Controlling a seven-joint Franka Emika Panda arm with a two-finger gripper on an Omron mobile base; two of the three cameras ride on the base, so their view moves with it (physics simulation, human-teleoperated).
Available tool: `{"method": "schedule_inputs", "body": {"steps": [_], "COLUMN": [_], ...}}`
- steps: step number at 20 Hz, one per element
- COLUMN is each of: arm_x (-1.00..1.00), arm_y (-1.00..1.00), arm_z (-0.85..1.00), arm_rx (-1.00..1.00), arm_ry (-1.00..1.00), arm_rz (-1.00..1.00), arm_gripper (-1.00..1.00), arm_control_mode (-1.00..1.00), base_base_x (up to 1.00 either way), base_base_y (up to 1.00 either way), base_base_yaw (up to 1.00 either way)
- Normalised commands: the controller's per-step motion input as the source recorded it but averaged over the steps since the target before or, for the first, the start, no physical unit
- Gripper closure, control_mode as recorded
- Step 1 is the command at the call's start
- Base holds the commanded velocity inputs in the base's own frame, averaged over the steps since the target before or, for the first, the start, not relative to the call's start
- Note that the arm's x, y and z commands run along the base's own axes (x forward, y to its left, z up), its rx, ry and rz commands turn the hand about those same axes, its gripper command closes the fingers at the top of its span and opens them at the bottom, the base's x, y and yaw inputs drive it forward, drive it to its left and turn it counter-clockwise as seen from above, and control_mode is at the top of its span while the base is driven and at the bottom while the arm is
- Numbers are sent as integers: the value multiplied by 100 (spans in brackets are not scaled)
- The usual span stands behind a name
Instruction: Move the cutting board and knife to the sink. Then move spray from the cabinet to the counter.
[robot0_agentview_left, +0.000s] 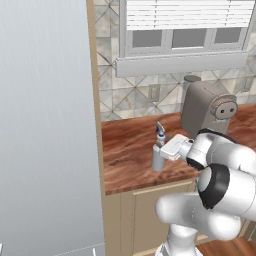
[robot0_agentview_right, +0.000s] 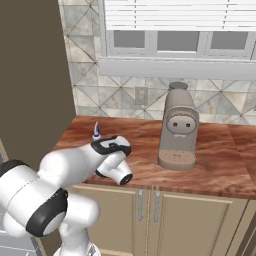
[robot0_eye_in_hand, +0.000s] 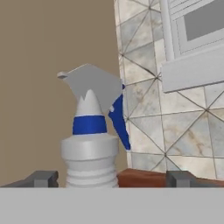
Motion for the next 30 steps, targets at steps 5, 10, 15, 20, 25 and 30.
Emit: {"method": "schedule_inputs", "body": {"steps": [5, 10, 15, 20, 25, 30], "arm_x": [-17, -51, -61, -70, -94, -88], "arm_y": [0, 0, 0, 1, 2, 0], "arm_z": [23, 55, 84, 100, 100, 100], "arm_rx": [2, 1, 0, 3, 1, 0], "arm_ry": [-6, -12, -15, -11, -22, -13], "arm_rz": [0, 0, 0, 2, 2, 0], "arm_gripper": [-100, -100, -100, -100, -100, -100], "arm_control_mode": [-100, -100, -100, -100, -100, -100], "base_base_x": [0, 0, 0, 0, 0, 0], "base_base_y": [0, 0, 0, 0, 0, 0], "base_base_yaw": [0, 0, 0, 0, 0, 0]}}
